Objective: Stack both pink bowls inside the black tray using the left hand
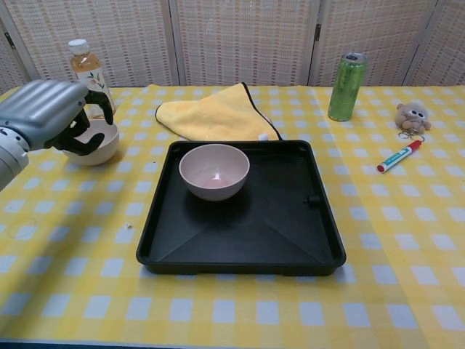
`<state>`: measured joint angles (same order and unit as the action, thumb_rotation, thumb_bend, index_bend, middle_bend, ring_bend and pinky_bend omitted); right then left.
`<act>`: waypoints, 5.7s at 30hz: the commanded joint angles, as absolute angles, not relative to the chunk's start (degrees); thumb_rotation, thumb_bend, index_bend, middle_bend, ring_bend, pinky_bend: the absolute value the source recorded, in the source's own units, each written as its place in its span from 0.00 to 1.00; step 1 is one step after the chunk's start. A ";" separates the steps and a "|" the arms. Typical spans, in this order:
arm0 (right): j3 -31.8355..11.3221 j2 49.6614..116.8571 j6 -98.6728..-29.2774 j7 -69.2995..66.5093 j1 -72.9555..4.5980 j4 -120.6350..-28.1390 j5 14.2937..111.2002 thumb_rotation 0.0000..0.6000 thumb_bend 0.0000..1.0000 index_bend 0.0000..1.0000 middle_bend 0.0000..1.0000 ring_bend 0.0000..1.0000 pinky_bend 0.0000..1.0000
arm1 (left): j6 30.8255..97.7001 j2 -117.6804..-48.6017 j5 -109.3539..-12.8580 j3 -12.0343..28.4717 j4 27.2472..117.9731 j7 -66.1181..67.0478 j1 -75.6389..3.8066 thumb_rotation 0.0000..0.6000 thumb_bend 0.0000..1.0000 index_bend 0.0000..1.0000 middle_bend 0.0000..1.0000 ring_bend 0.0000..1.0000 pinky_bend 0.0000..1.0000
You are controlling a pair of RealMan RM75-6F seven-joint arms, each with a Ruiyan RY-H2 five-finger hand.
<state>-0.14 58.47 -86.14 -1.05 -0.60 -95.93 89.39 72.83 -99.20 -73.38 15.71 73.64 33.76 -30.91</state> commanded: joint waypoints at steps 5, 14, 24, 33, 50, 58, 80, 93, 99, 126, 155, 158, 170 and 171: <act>-0.29 58.70 -85.67 -0.46 -0.77 -96.22 88.85 1.00 0.21 0.00 0.00 0.00 0.00 | 69.67 -100.62 -69.70 16.41 68.00 34.05 -32.38 1.00 0.28 0.47 1.00 1.00 1.00; -0.49 58.65 -85.41 -0.37 -0.78 -96.11 88.18 1.00 0.21 0.00 0.00 0.00 0.00 | 67.17 -102.85 -66.24 17.01 60.98 33.84 -34.14 1.00 0.28 0.46 1.00 1.00 1.00; -0.75 59.30 -84.14 0.95 -1.20 -96.01 86.94 1.00 0.21 0.00 0.00 0.00 0.00 | 64.35 -103.61 -63.50 17.57 55.89 31.47 -35.36 1.00 0.32 0.48 1.00 1.00 1.00; -0.79 59.34 -84.23 1.33 -1.11 -96.18 86.77 1.00 0.21 0.00 0.00 0.00 0.00 | 62.16 -103.97 -62.17 17.11 54.72 29.81 -35.95 1.00 0.41 0.53 1.00 1.00 1.00; -0.23 58.86 -82.17 1.02 -1.98 -96.34 87.09 1.00 0.21 0.00 0.00 0.00 0.00 | 64.15 -105.71 -64.57 16.02 50.69 26.93 -37.20 1.00 0.45 0.68 1.00 1.00 1.00; 0.05 59.00 -81.87 1.26 -2.13 -96.45 87.43 1.00 0.21 0.00 0.00 0.00 0.00 | 69.34 -102.03 -67.25 14.54 61.00 30.24 -35.50 1.00 0.46 0.68 1.00 1.00 1.00; 2.03 57.24 -83.99 -1.88 -1.08 -96.99 91.54 1.00 0.21 0.00 0.00 0.00 0.00 | 71.45 -98.15 -67.77 11.12 92.36 53.48 -38.16 1.00 0.46 0.68 1.00 1.00 1.00; 2.60 56.31 -84.76 -4.18 -0.80 -96.69 92.82 1.00 0.21 0.00 0.00 0.00 0.00 | 69.62 -104.64 -65.87 11.19 88.11 59.62 -42.72 1.00 0.46 0.68 1.00 1.00 1.00; 2.65 56.08 -84.68 -4.59 -0.84 -96.58 92.87 1.00 0.21 0.00 0.00 0.00 0.00 | 69.14 -106.22 -64.29 11.69 84.75 60.47 -43.79 1.00 0.46 0.69 1.00 1.00 1.00; 2.78 56.22 -84.90 -4.19 -0.70 -96.69 93.12 1.00 0.21 0.00 0.00 0.00 0.00 | 70.17 -105.55 -63.50 9.93 85.70 61.76 -44.59 1.00 0.46 0.64 1.00 1.00 1.00; 2.69 57.19 -87.96 -4.51 -0.05 -95.53 95.64 1.00 0.21 0.00 0.00 0.00 0.00 | 81.92 -88.53 -69.90 4.96 103.21 53.95 -34.27 1.00 0.45 0.18 0.61 0.50 0.65; 2.61 57.70 -88.43 -3.99 0.01 -95.37 96.08 1.00 0.21 0.00 0.00 0.00 0.00 | 86.54 -83.38 -72.79 1.69 106.15 46.66 -28.81 1.00 0.43 0.11 0.27 0.19 0.27; 2.80 60.02 -89.27 1.22 0.23 -95.82 97.97 1.00 0.21 0.00 0.00 0.00 0.00 | 100.35 -72.14 -83.91 -11.63 103.29 23.72 -10.21 1.00 0.34 0.05 0.00 0.00 0.00; 2.68 60.27 -89.28 1.62 0.25 -95.89 97.80 1.00 0.21 0.00 0.00 0.00 0.00 | 100.73 -71.81 -84.01 -11.90 102.42 21.79 -9.25 1.00 0.34 0.05 0.00 0.00 0.00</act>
<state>2.82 59.96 -89.10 1.26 0.14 -95.78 97.90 97.49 -74.37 -82.04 -9.03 104.64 28.06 -13.87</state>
